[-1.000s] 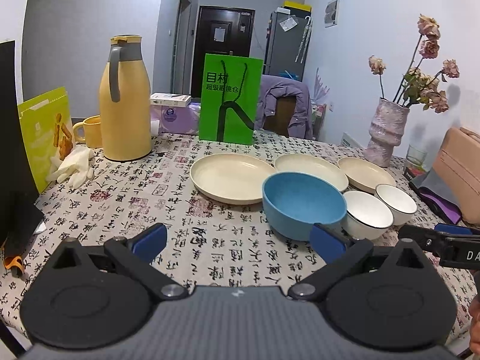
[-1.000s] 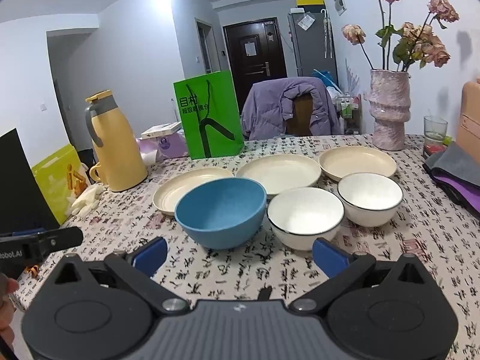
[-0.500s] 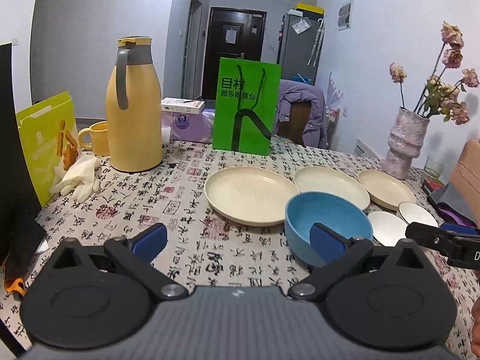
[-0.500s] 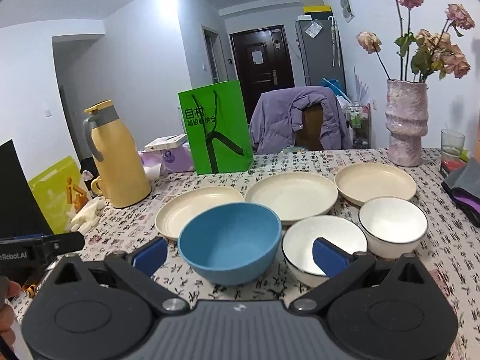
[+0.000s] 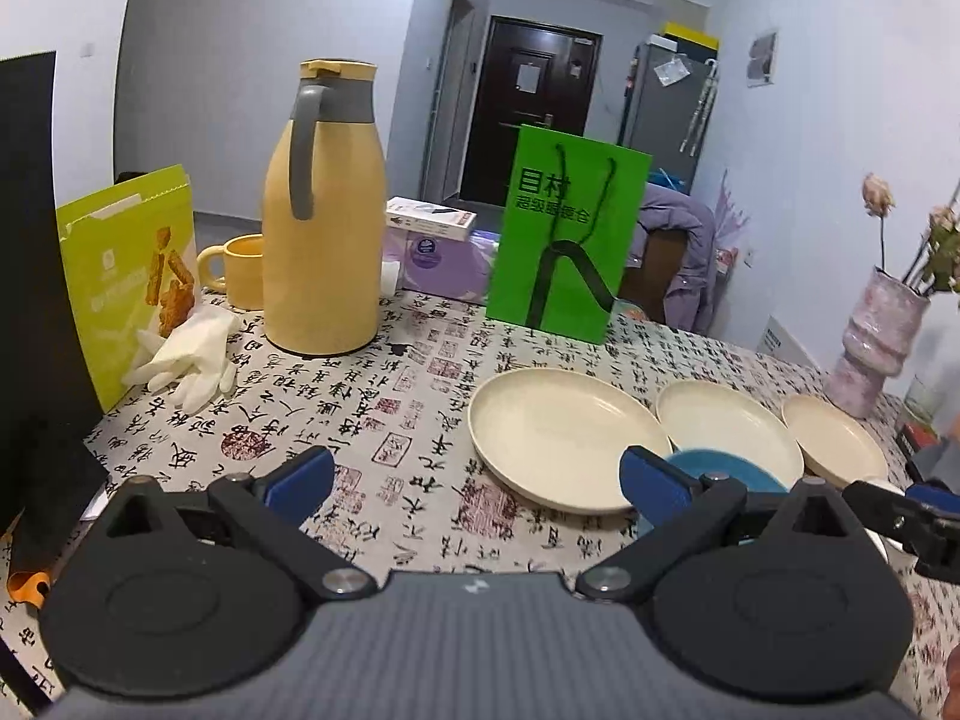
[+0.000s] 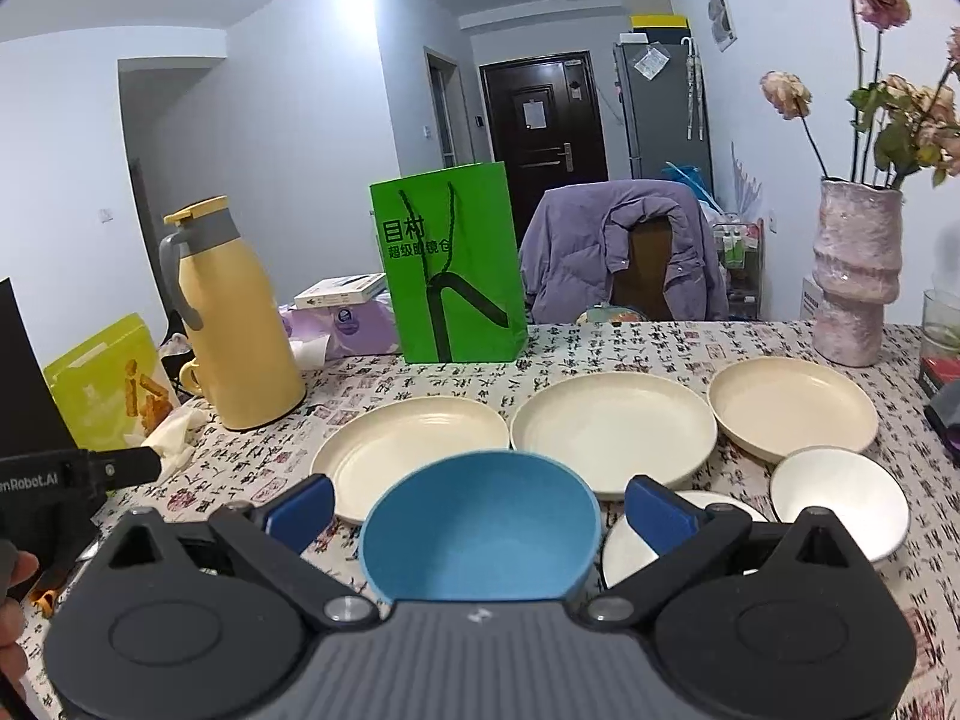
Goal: Organize plates and bowls
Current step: 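Move both grippers forward past the bowls toward the cream plates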
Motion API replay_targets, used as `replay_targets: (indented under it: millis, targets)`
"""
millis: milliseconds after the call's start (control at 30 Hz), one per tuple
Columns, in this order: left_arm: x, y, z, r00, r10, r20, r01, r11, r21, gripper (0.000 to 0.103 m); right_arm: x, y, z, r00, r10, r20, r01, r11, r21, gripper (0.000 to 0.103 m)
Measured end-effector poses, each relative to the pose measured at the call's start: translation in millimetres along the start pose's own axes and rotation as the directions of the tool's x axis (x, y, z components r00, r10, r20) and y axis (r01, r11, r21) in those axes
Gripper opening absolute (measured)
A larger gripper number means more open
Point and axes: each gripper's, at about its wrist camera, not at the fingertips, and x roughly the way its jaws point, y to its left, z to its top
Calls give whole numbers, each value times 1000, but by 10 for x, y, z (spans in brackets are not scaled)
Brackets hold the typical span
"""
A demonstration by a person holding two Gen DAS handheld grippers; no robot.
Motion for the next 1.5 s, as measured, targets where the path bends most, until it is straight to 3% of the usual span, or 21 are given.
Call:
replay_targets:
  millis: [767, 1233, 1500]
  targets:
    - [901, 36, 483, 999, 33, -23, -35, 995, -98, 103, 994, 0, 492, 1000, -14, -11, 14, 998, -57, 103]
    - [1710, 138, 503, 981, 120, -154, -151, 968, -201, 103, 1685, 23, 754, 993, 5, -116, -13, 998, -69, 103]
    - [2014, 195, 311, 977, 111, -180, -148, 966, -211, 103, 2063, 24, 851, 980, -6, -201, -16, 994, -110, 103]
